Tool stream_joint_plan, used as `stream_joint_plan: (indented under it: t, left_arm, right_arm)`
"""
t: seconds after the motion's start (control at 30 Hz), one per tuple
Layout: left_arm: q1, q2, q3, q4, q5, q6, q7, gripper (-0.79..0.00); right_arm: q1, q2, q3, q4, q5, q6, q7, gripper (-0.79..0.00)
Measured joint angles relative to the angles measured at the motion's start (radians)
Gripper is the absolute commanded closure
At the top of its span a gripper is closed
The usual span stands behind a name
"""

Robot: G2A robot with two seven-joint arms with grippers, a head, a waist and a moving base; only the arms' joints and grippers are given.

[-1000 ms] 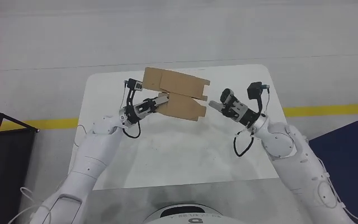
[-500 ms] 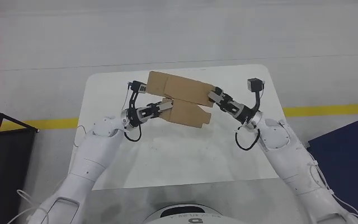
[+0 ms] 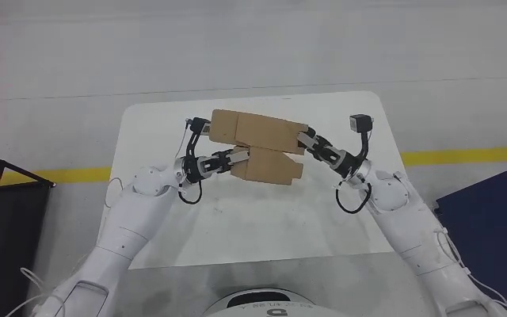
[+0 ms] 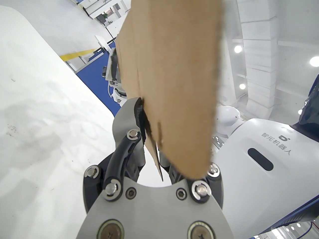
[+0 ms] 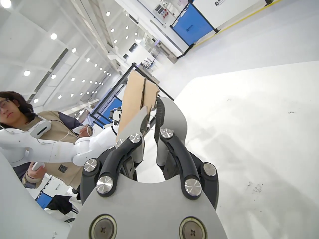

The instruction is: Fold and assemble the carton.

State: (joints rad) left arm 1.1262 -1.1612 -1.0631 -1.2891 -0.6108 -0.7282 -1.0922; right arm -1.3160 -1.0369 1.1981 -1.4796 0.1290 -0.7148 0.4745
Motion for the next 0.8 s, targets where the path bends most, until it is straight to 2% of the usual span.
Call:
stream_joint_plan:
  t: [0.2, 0.27, 0.37, 0.4, 0.43, 0.5, 0.8]
  left_arm:
    - [0.004, 0.015, 0.017, -0.028, -0.026, -0.006, 0.006, 0.000]
    - [0.004, 0.021, 0.025, -0.035, -0.027, -0.009, 0.009, 0.000]
    - [0.003, 0.028, 0.040, -0.043, -0.028, -0.015, 0.015, 0.000]
    - [0.002, 0.030, 0.044, -0.044, -0.027, -0.017, 0.017, 0.000]
    - [0.001, 0.033, 0.049, -0.046, -0.027, -0.020, 0.020, 0.000]
    - [-0.001, 0.037, 0.057, -0.047, -0.028, -0.024, 0.024, 0.000]
    - [-0.015, 0.058, 0.083, -0.035, -0.034, -0.042, 0.042, 0.000]
  right_arm:
    - [0.004, -0.003, -0.010, 0.032, 0.112, -0.021, 0.066, -0.471]
    - [0.007, -0.004, -0.011, 0.036, 0.134, -0.029, 0.087, -0.446]
    - [0.011, -0.005, -0.009, 0.039, 0.148, -0.031, 0.102, -0.360]
    - [0.011, -0.005, -0.009, 0.038, 0.152, -0.034, 0.105, -0.323]
    - [0.011, -0.005, -0.008, 0.036, 0.158, -0.038, 0.110, -0.246]
    - [0.012, -0.005, -0.006, 0.034, 0.154, -0.042, 0.120, 0.000]
    - [0.006, -0.004, 0.015, -0.007, 0.097, -0.153, 0.138, 0.000]
